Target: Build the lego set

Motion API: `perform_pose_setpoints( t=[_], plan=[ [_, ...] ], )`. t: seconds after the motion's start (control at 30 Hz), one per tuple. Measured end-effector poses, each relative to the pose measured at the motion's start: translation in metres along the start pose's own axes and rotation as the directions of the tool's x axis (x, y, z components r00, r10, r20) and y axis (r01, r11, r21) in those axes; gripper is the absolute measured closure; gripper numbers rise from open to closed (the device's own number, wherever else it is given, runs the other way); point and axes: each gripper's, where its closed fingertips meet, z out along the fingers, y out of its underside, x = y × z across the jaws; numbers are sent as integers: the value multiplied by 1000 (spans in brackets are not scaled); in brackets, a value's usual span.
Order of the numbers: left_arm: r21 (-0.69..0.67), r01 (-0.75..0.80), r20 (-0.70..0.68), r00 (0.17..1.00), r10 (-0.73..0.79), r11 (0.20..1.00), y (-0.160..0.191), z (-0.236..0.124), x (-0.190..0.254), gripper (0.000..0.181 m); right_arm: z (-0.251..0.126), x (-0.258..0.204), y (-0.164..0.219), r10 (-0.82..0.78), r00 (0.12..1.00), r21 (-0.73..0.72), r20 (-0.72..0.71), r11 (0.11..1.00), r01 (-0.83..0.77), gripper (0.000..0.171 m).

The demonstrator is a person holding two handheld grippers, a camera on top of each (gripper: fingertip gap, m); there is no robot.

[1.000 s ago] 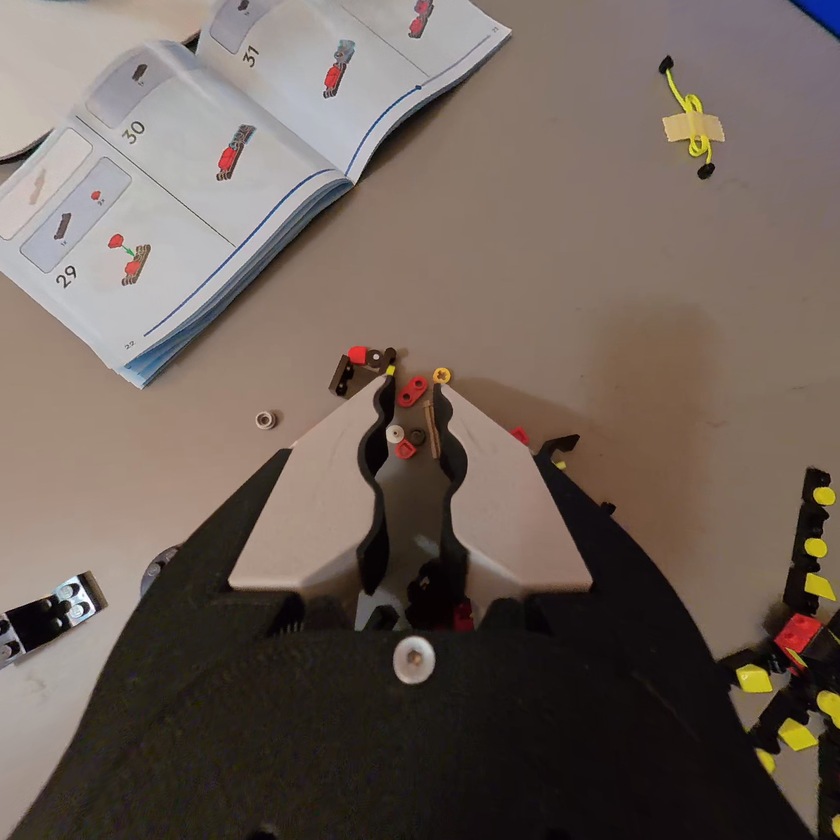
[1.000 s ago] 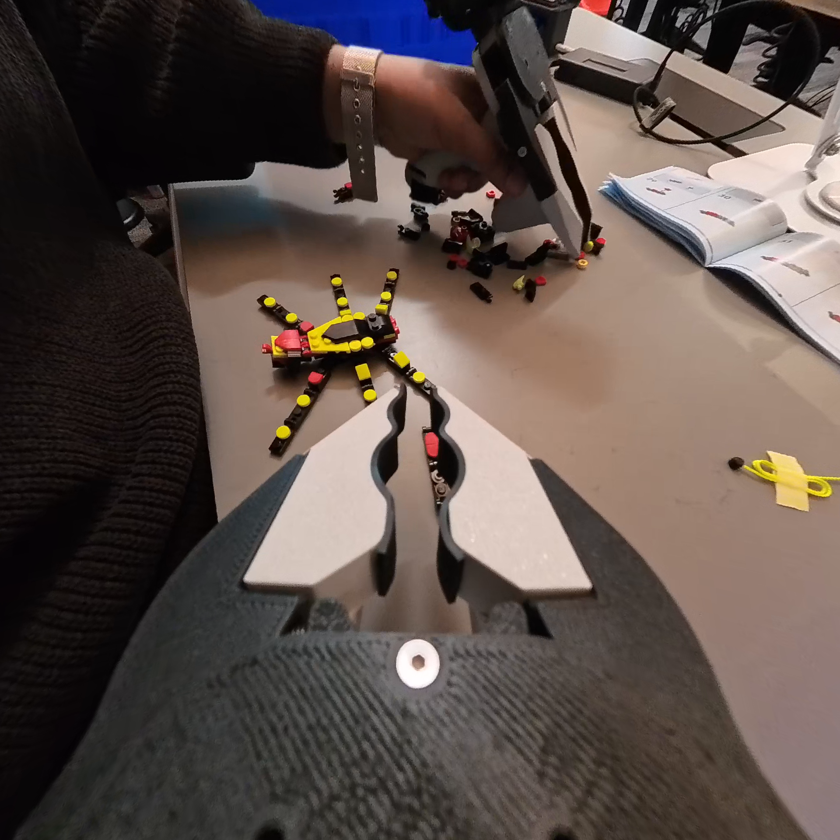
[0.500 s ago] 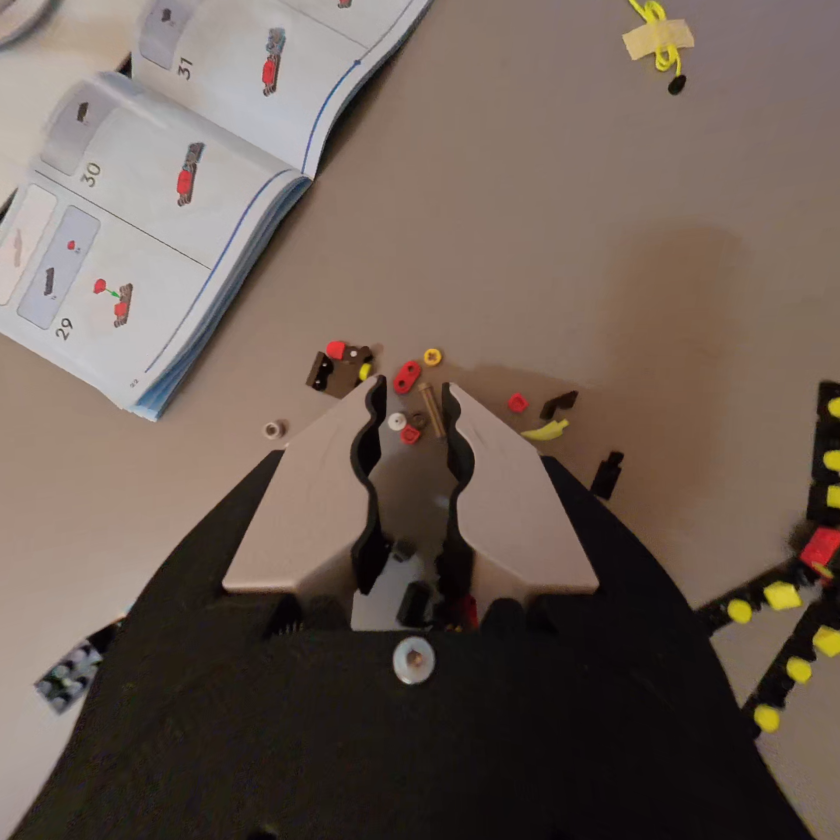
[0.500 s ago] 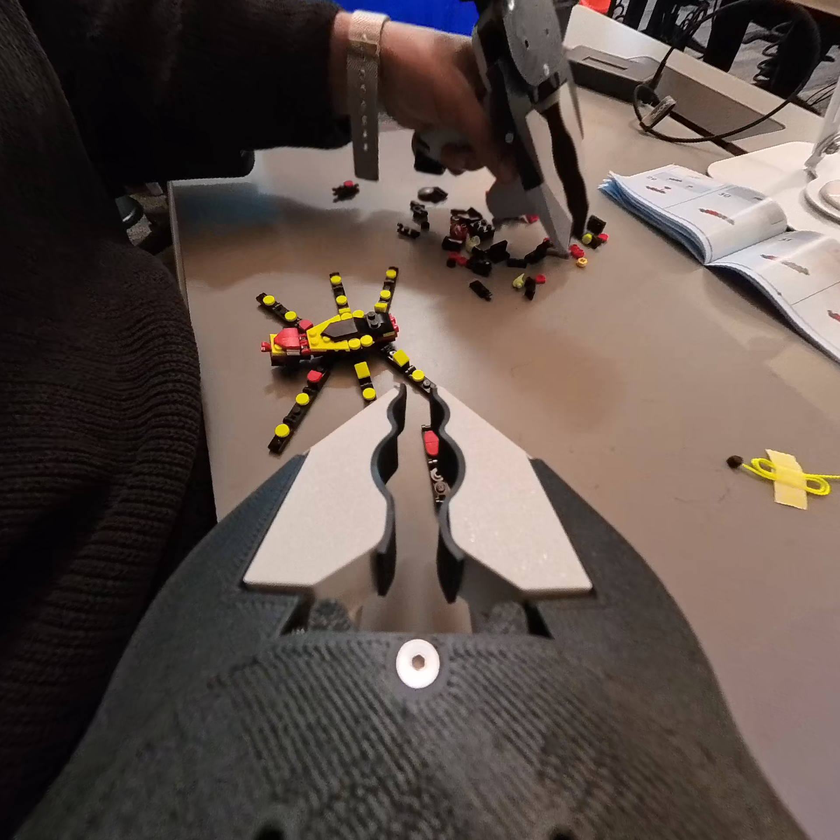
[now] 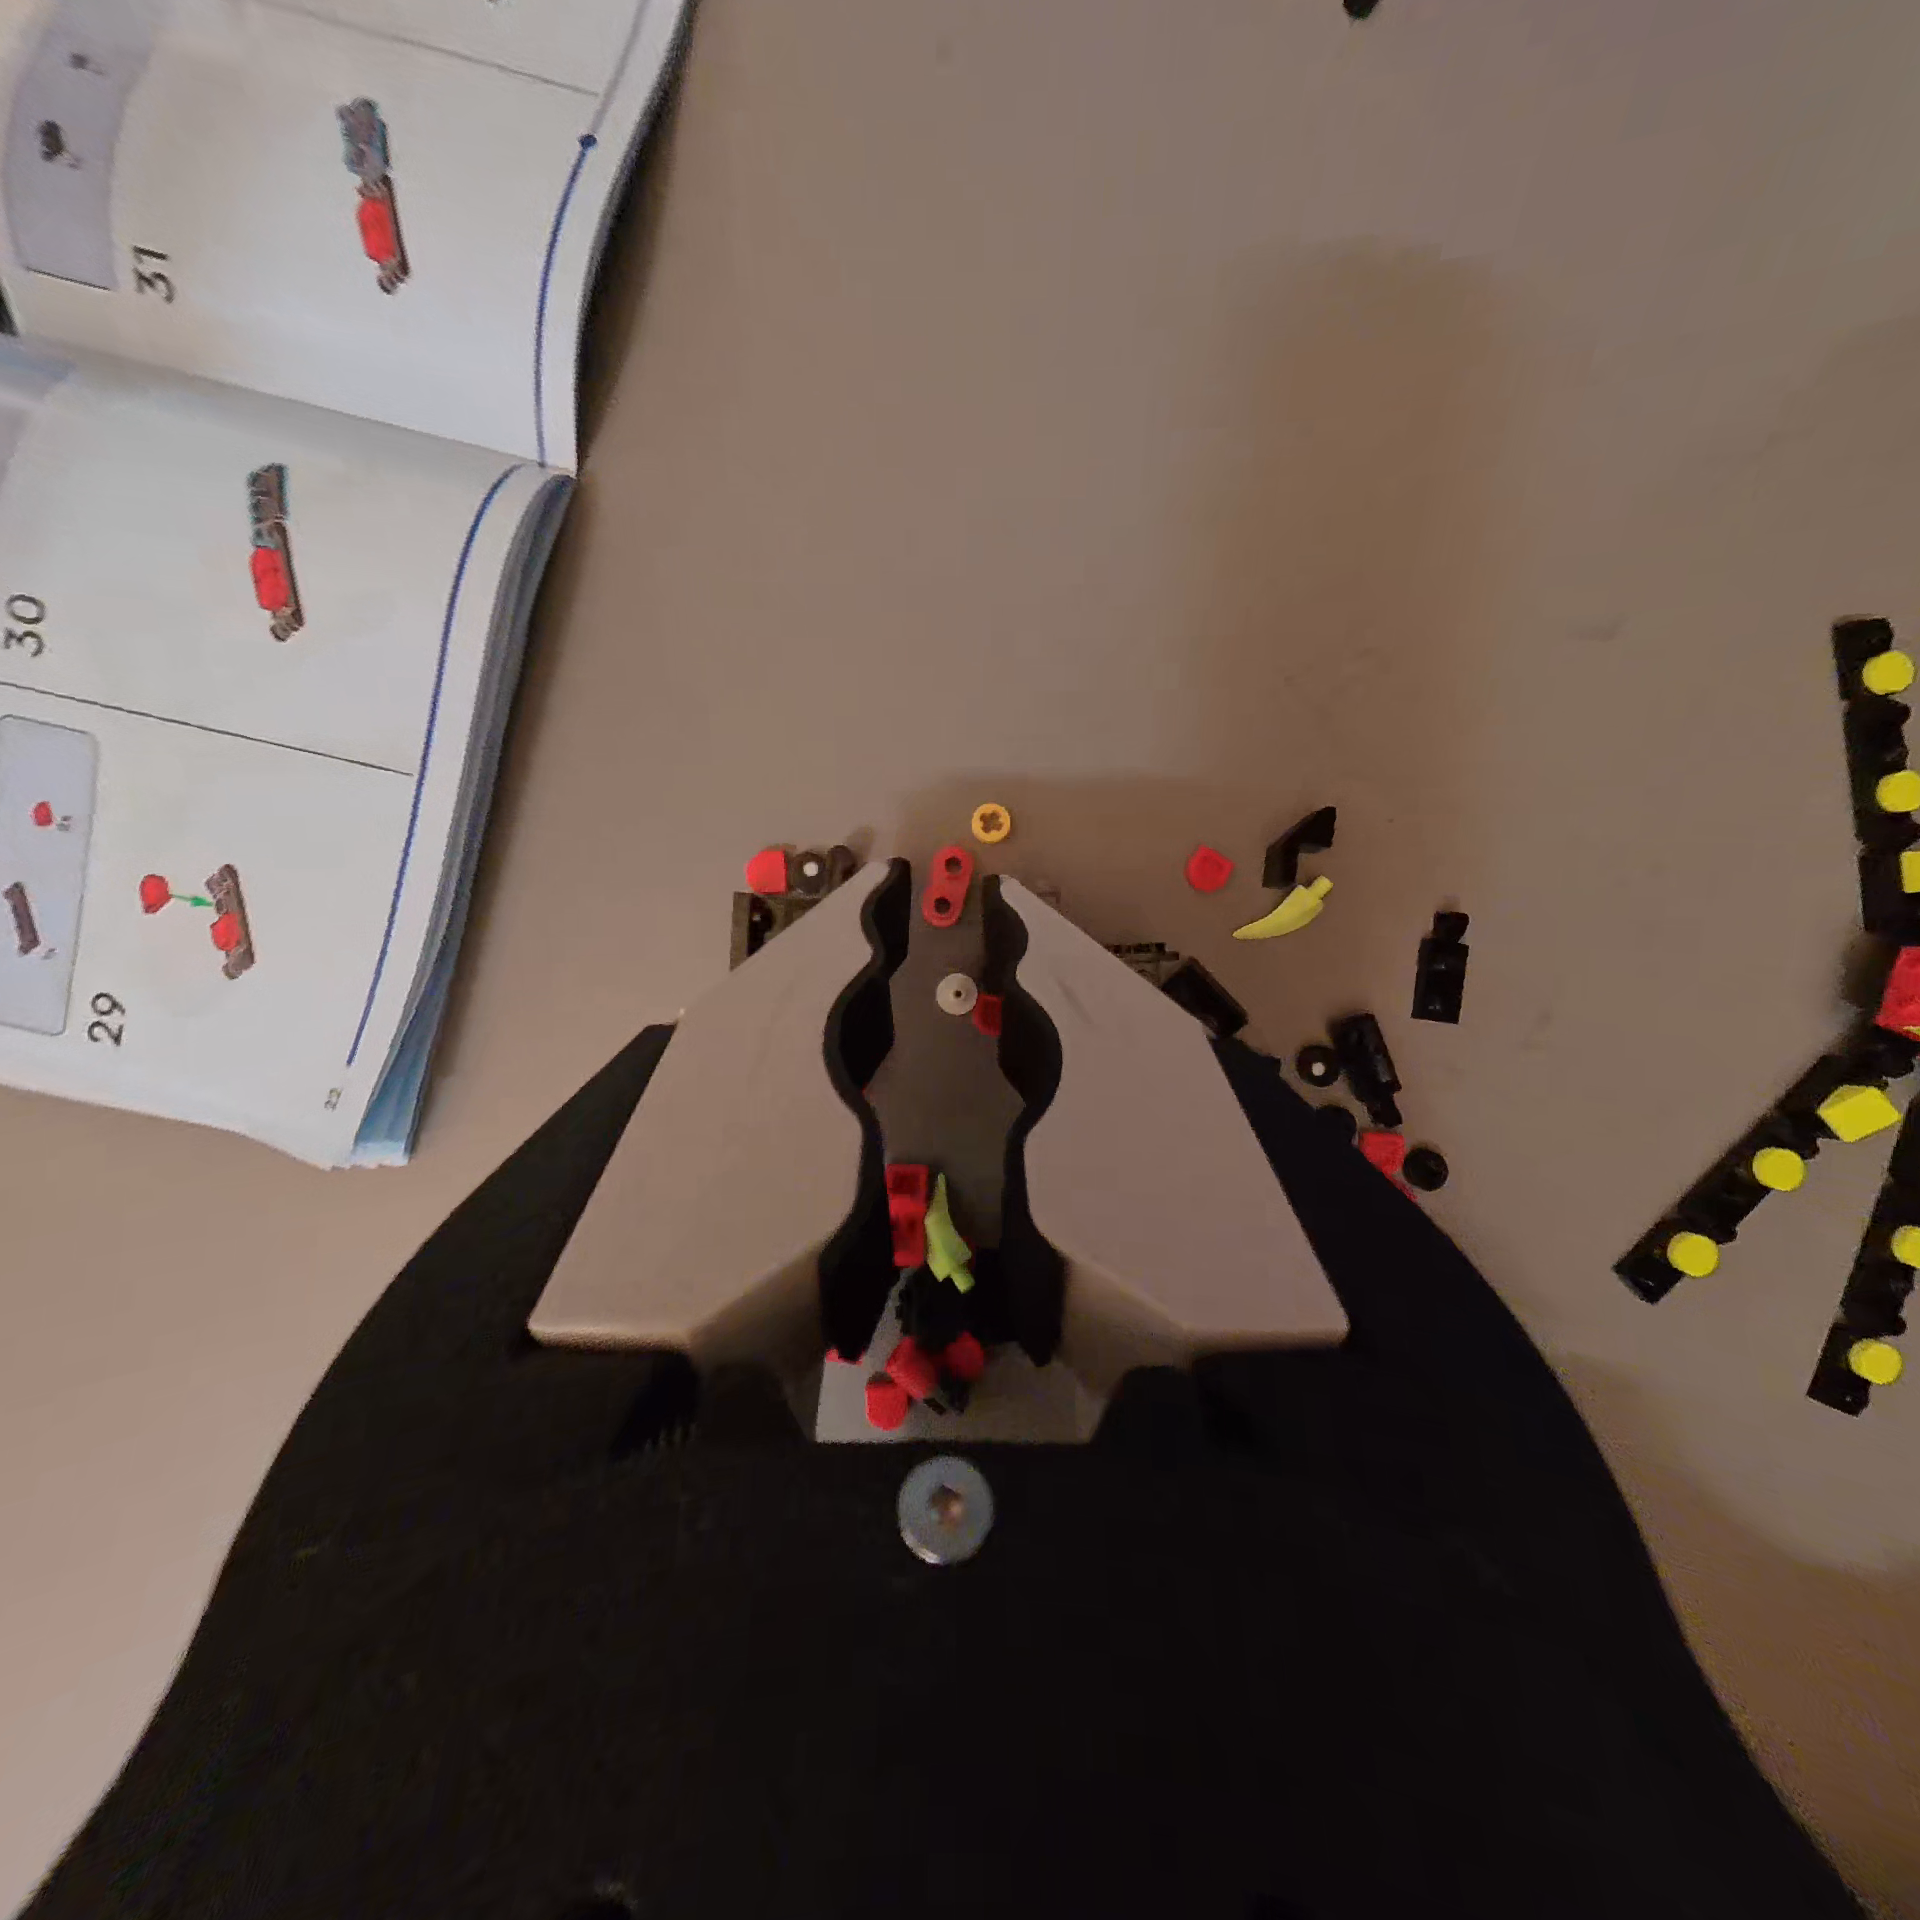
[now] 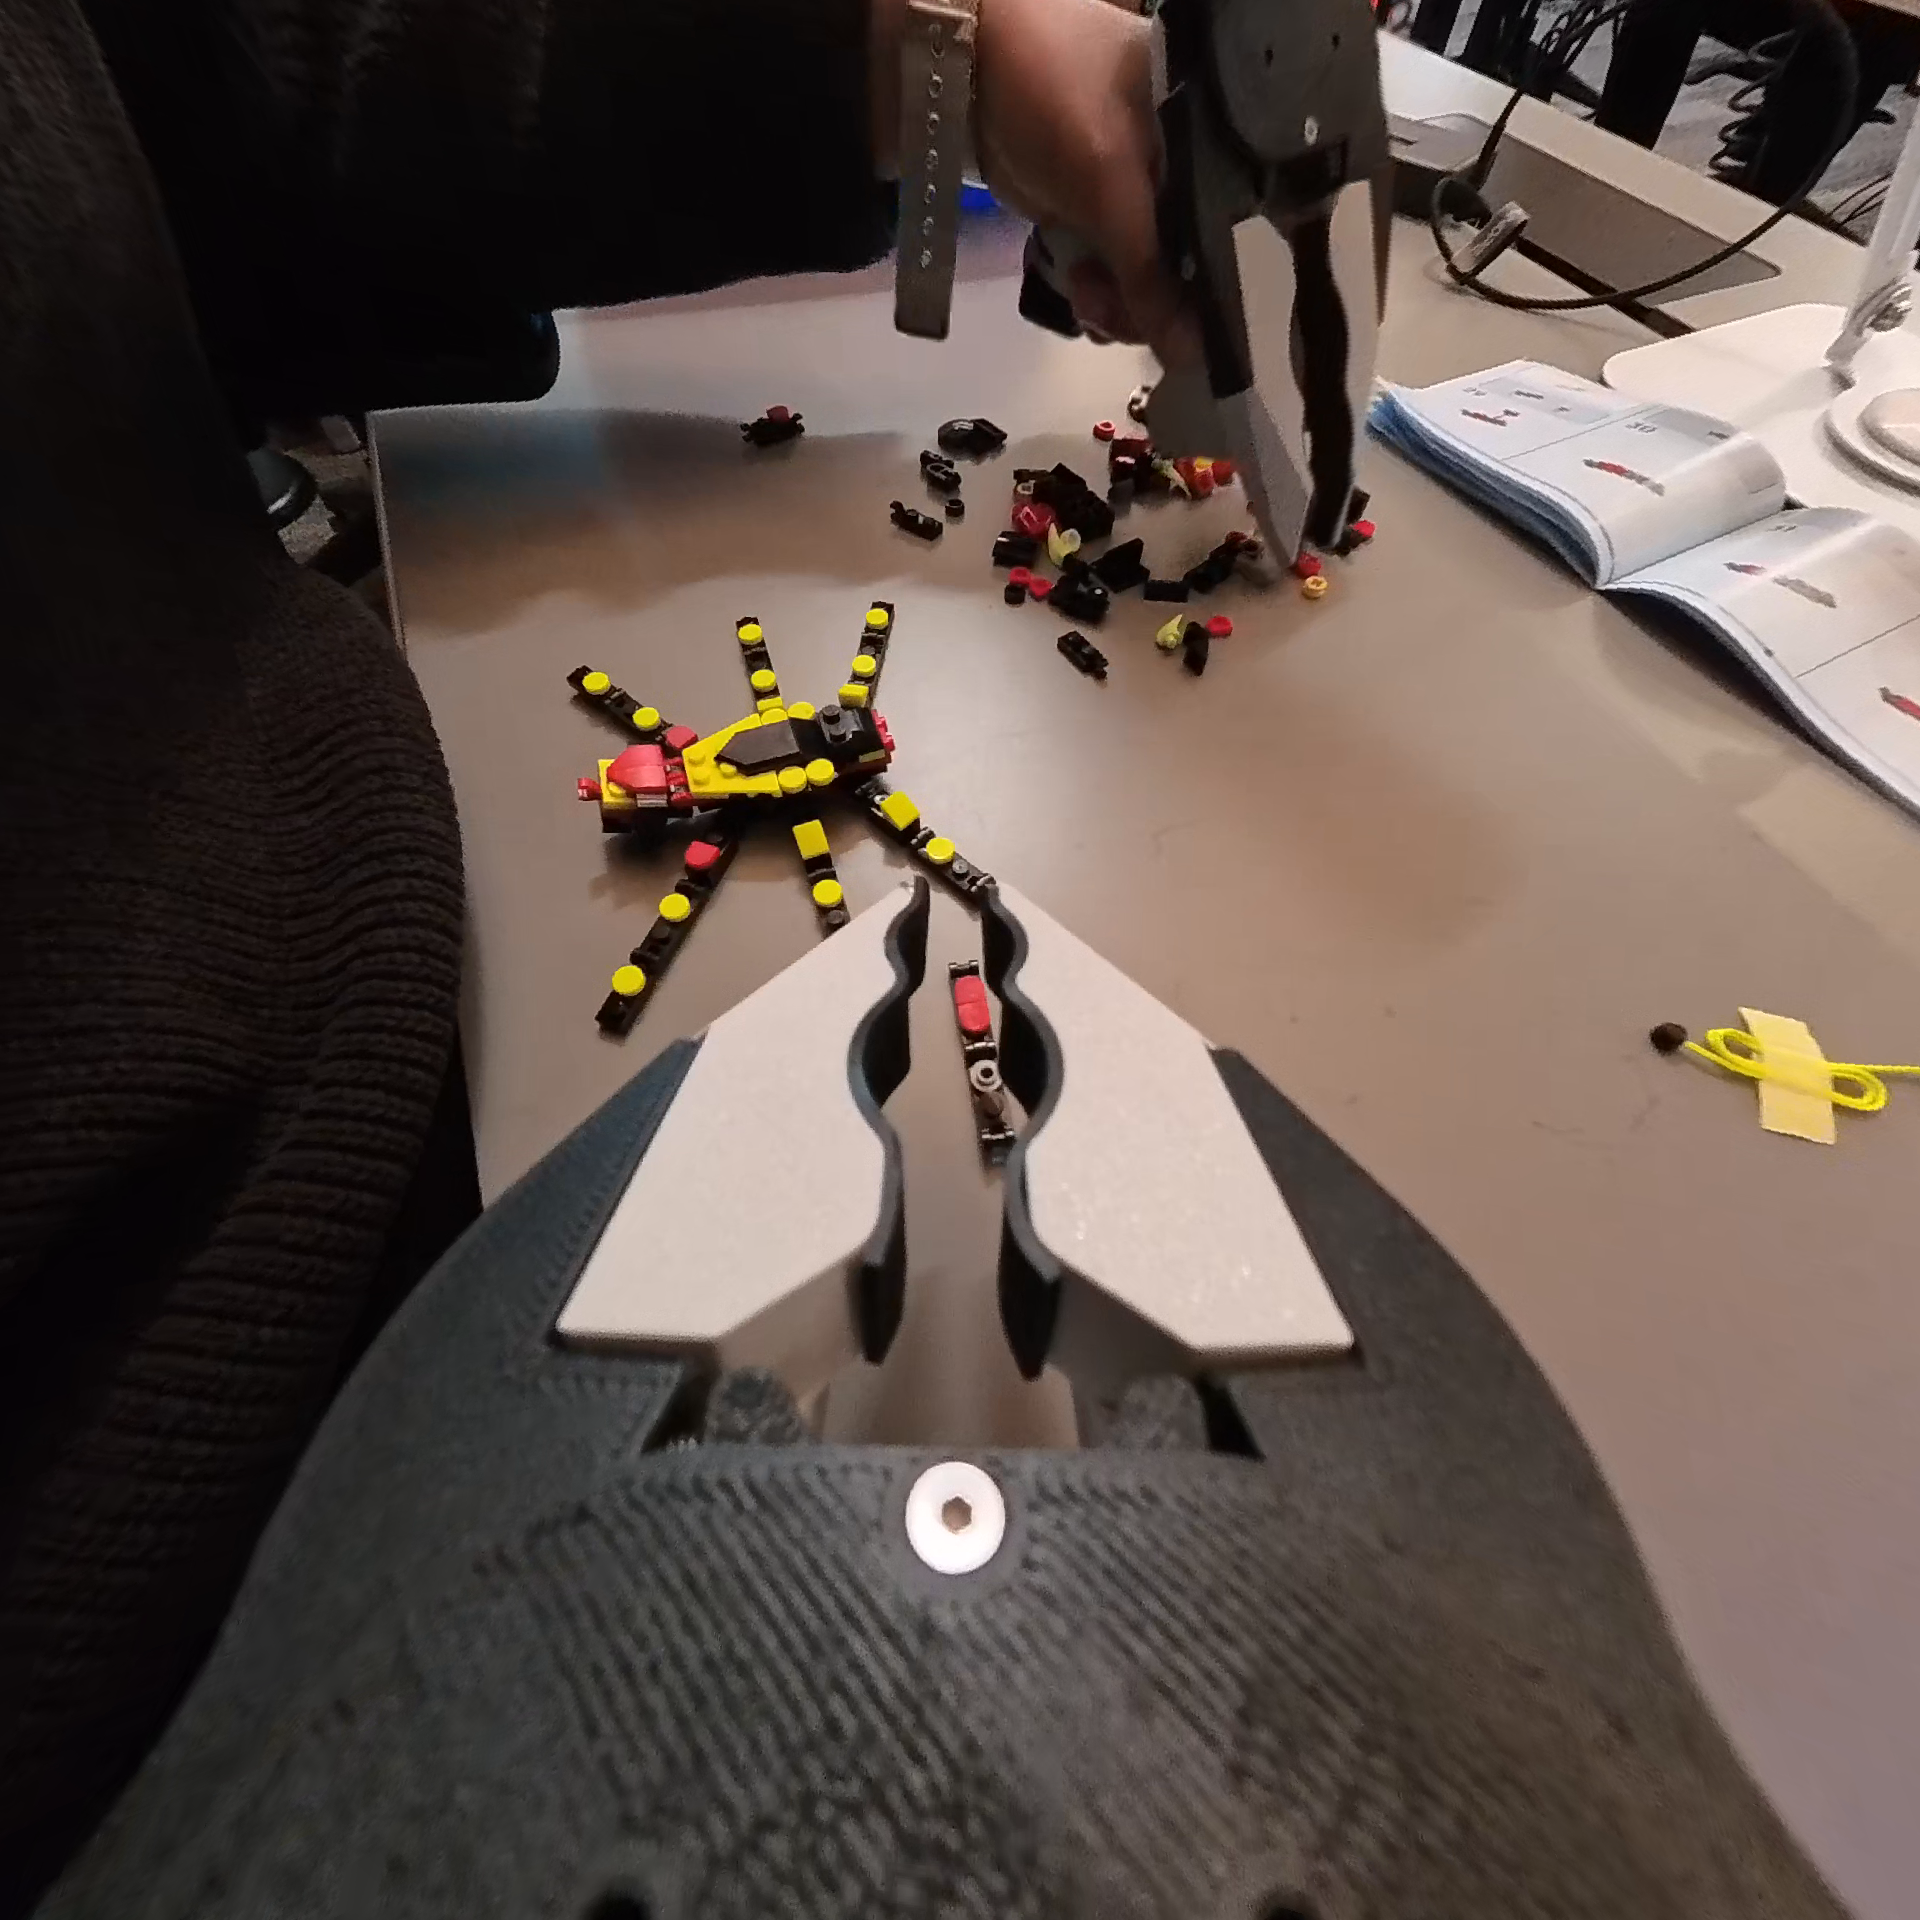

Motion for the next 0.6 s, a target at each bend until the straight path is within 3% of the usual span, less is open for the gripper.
perform_pose_setpoints(
  t=[0.27, 0.4, 0.53, 0.6],
  plan=[
    [18, 5, -6, 1000, -5, 1000, 0, 1, -1, 175, -1, 2, 0, 8, 1000, 4, -1, 1000, -8, 163],
    [111, 2, -33, 999, 2, 994, -21, -12, 9, 176, -9, 18, 5, 1, 997, -19, -71, 1000, -2, 165],
    [224, -75, -95, 991, 98, 972, -56, -30, 57, 176, -24, 43, 18, 74, 984, -38, -159, 996, -81, 165],
    [258, -132, -143, 975, 173, 957, -70, -30, 94, 176, -25, 44, 27, 114, 984, -67, -137, 990, -124, 162]
  ],
)
